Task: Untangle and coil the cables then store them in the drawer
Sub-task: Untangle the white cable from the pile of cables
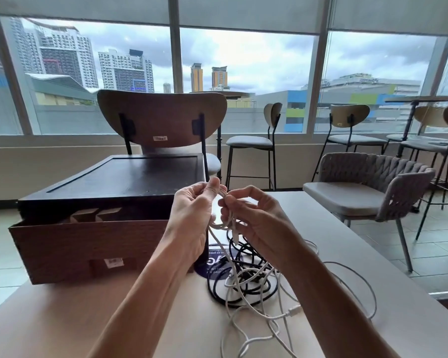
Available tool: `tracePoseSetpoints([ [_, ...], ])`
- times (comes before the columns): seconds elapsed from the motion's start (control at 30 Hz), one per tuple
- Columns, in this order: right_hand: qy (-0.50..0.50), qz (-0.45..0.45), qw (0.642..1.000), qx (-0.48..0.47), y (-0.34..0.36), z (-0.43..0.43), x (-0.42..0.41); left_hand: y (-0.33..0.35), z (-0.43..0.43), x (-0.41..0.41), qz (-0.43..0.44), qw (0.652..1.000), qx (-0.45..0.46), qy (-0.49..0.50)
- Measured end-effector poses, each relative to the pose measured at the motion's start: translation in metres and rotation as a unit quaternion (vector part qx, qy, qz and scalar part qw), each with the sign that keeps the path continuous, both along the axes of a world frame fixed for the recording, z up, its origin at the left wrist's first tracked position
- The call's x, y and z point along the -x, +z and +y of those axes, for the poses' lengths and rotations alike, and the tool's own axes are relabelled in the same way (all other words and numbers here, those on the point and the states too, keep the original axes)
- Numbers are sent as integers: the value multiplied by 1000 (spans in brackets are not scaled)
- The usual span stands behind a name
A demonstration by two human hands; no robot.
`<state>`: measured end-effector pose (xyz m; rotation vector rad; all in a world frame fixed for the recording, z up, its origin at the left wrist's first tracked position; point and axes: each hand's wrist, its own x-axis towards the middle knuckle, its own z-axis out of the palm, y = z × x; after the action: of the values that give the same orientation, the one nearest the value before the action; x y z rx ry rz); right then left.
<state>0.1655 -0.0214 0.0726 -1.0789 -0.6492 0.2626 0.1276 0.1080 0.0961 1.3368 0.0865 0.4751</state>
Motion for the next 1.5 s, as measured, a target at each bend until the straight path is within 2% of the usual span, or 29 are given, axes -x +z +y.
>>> tracePoseSetpoints([
  [0.1,-25,-26,997,64,-1,-4,-3,2,4,0,-12,1000,10,23],
  [0.17,-40,-60,987,144,-2,-10,-8,3,11,-1,-26,999,24,35],
  [0.23,-28,-124,953,277,-4,-19,-12,3,17,-2,-33,998,39,46],
  [0.3,44,-167,901,397,-8,-24,-13,3,21,-4,-43,996,61,46],
  [0.4,165,-175,842,482,-12,-24,-8,3,23,-5,-50,994,82,44],
  [0.47,206,-167,843,468,-12,-26,-7,4,27,-4,-50,994,84,51],
  [0.53,182,-163,864,441,-11,-36,-13,3,33,-4,-46,994,81,64],
  [0.67,40,-167,895,411,-10,-68,-33,0,49,-7,-39,993,65,93],
  [0.8,-145,-153,930,302,-4,-83,-38,-4,63,-9,-30,992,71,103],
  [0.87,-237,-192,905,296,-3,-78,-41,-5,61,-9,-28,994,51,98],
  [0.93,-335,-226,859,315,-3,-67,-41,-6,56,-9,-26,995,21,93],
  [0.97,-369,-230,845,311,-2,-62,-39,-6,53,-9,-25,996,11,89],
  [1.0,-387,-227,846,289,0,-58,-38,-5,51,-8,-25,996,3,84],
  [1.07,-370,-193,884,211,1,-53,-37,-3,47,-8,-26,997,-6,75],
  [1.13,-320,-112,931,139,3,-47,-34,-3,44,-7,-25,997,-17,66],
  [1.23,-236,6,972,20,7,-41,-30,-4,36,-5,-23,997,-40,59],
  [1.33,-122,51,990,-51,15,-37,-18,-6,25,-6,-36,997,-36,61],
  [1.43,-46,32,997,-45,20,-34,-8,-10,20,-8,-42,994,-58,80],
  [1.5,-30,23,999,-27,20,-31,-6,-13,19,-10,-42,993,-72,78],
])
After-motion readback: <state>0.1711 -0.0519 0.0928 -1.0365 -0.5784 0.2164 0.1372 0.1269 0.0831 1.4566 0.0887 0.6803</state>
